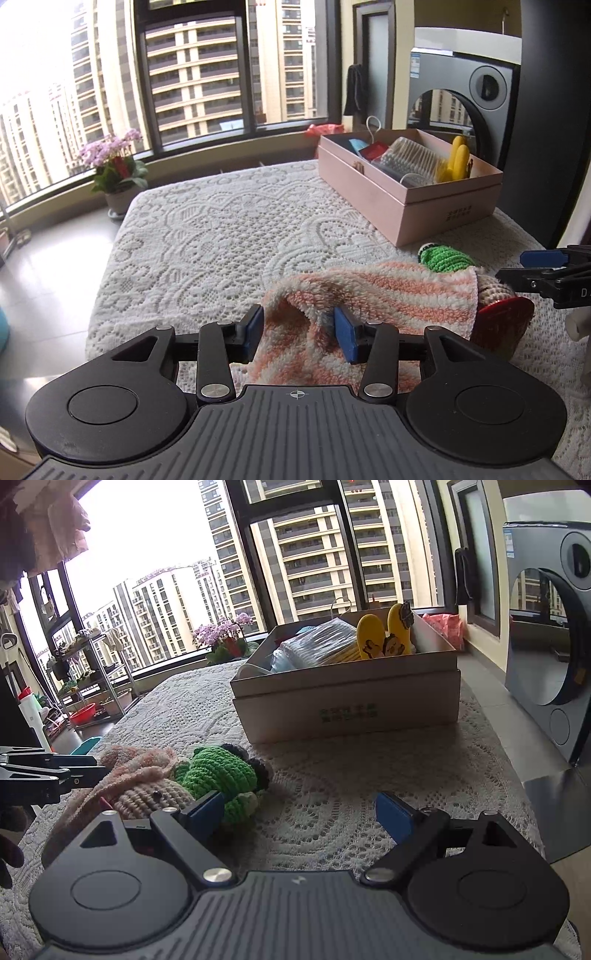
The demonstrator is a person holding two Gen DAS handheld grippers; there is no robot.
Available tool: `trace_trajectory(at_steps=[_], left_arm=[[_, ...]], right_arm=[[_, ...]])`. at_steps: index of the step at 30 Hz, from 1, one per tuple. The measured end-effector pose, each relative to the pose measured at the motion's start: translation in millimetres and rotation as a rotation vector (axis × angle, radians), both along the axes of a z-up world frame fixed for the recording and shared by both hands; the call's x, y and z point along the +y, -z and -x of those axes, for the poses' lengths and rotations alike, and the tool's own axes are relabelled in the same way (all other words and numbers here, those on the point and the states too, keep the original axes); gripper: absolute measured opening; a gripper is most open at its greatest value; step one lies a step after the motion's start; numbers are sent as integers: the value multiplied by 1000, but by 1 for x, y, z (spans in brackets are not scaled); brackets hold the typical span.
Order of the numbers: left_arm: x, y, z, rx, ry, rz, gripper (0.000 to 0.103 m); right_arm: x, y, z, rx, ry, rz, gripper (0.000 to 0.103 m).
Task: Organize soft objects
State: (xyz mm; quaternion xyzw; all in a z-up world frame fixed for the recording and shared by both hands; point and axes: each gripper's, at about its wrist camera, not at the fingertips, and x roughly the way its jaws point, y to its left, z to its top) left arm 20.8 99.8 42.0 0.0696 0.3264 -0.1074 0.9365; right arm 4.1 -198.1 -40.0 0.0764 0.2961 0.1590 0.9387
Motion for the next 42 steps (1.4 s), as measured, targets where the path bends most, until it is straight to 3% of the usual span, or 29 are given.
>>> trace_trajectory(at_steps=[3, 5, 7, 9, 11, 14, 16, 18, 20, 23, 27, 30, 35, 37, 38, 40, 42], left_arm=[[8, 0, -5, -38, -25, -56, 48], [18, -1, -12, -35, -50, -43, 45], [33, -6, -13, -17, -41, 77, 43], [42, -12, -8, 14, 27, 236, 43], [38, -15, 0, 37, 103, 296, 43], [14, -8, 13, 34, 180, 202, 44], [-2, 3, 16, 19, 179, 72, 46], [-5, 12, 14, 8, 146, 1, 50], [3, 16, 9, 3, 113, 12, 73], [17, 18, 2, -9, 38, 13, 97], [34, 17, -4, 2, 11, 98, 98], [40, 22, -5, 39, 33, 182, 96], [41, 27, -7, 59, 34, 242, 96], [36, 26, -7, 57, 41, 242, 95], [33, 25, -8, 56, 44, 239, 94], [28, 25, -10, 62, 53, 236, 93], [23, 25, -12, 69, 58, 237, 91]], right_arm=[[1, 0, 0, 3, 1, 2, 90], [1, 0, 0, 5, 2, 2, 90], [1, 0, 0, 7, 3, 2, 90], [1, 1, 0, 9, 3, 0, 90], [1, 1, -1, 11, 2, 0, 90], [2, 1, -1, 12, 1, 2, 90], [1, 1, 0, 7, -1, 2, 90], [1, -3, 4, -15, -1, 2, 90], [4, -8, 9, -37, -18, 21, 90], [11, -21, 9, -13, -57, 15, 92], [36, -32, -11, 104, -122, -60, 96], [61, -27, -30, 196, -119, -45, 98], [73, -15, -37, 275, -157, -78, 97], [68, -10, -36, 318, -198, -117, 80], [64, -10, -33, 321, -226, -141, 67], [56, -18, -24, 304, -272, -167, 65], [47, -32, -13, 237, -243, -108, 64]])
